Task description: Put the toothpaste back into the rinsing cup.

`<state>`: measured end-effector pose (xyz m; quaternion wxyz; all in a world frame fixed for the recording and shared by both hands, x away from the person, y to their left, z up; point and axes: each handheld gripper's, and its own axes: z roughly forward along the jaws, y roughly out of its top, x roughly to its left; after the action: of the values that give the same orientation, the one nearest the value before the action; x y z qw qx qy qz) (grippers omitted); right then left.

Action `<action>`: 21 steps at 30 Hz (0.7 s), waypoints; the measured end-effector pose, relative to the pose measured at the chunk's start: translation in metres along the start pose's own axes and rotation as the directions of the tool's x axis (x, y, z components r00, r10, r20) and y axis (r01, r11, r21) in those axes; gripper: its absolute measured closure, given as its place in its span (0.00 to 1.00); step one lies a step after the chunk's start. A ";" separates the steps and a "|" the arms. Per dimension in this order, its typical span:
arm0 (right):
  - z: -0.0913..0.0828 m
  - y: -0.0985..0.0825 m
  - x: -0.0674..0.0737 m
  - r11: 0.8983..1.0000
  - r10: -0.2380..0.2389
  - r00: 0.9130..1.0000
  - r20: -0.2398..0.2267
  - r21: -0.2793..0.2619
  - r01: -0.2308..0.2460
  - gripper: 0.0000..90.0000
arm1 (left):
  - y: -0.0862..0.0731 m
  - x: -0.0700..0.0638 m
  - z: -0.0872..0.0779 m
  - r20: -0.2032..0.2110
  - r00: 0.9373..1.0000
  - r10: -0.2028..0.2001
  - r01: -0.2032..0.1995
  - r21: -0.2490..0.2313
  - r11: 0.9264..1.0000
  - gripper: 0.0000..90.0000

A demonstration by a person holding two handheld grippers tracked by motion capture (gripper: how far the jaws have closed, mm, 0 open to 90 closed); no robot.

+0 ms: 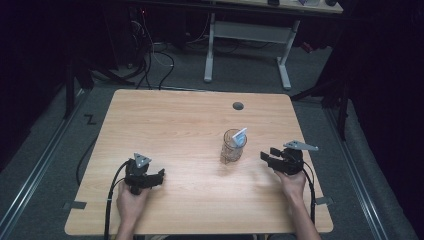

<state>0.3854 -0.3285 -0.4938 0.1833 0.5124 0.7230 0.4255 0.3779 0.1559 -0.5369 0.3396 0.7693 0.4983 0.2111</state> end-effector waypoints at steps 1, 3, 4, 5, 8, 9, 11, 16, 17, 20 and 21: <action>0.001 0.000 0.000 1.000 0.003 1.000 0.001 0.004 -0.003 0.51 | 0.000 0.000 0.000 0.000 1.000 0.000 0.000 0.000 1.000 0.21; 0.003 -0.001 0.000 1.000 0.003 1.000 0.004 0.012 -0.003 0.51 | 0.000 0.000 0.000 0.000 1.000 0.000 0.000 0.000 1.000 0.21; 0.004 -0.001 0.000 1.000 0.004 1.000 0.004 0.014 -0.004 0.51 | 0.000 0.000 0.000 0.000 1.000 0.000 0.000 0.000 1.000 0.21; 0.006 -0.001 0.000 1.000 0.001 1.000 0.004 0.017 -0.001 0.51 | 0.000 0.000 0.000 0.000 1.000 0.000 0.000 0.000 1.000 0.21; 0.009 -0.002 0.000 1.000 0.000 1.000 0.009 0.028 0.000 0.51 | 0.000 0.000 0.000 0.000 1.000 0.000 0.000 0.000 1.000 0.21; 0.010 -0.003 0.000 1.000 -0.001 1.000 0.010 0.030 0.000 0.51 | 0.000 0.000 0.000 0.000 1.000 0.000 0.000 0.000 1.000 0.21; 0.012 -0.003 0.000 0.999 -0.001 1.000 0.013 0.036 0.001 0.51 | 0.000 0.000 0.000 0.000 1.000 0.000 0.000 0.000 1.000 0.21; 0.016 -0.004 -0.001 0.999 -0.002 1.000 0.026 0.053 0.001 0.51 | 0.000 0.000 0.000 0.000 1.000 0.000 0.000 0.000 1.000 0.21; 0.017 -0.005 -0.001 0.998 -0.007 1.000 0.028 0.055 0.005 0.51 | 0.000 0.000 0.000 0.000 1.000 0.000 0.000 0.000 1.000 0.21; 0.019 -0.005 -0.002 0.998 -0.003 0.999 0.037 0.065 0.000 0.51 | 0.000 0.000 0.000 0.000 1.000 0.000 0.000 0.000 1.000 0.21; 0.019 -0.006 -0.002 0.998 -0.008 0.999 0.040 0.066 0.005 0.51 | 0.000 0.000 0.000 0.000 1.000 0.000 0.000 0.000 1.000 0.21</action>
<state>0.3966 -0.3226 -0.5098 0.1819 0.5244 0.7345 0.3904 0.3779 0.1559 -0.5369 0.3396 0.7693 0.4983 0.2111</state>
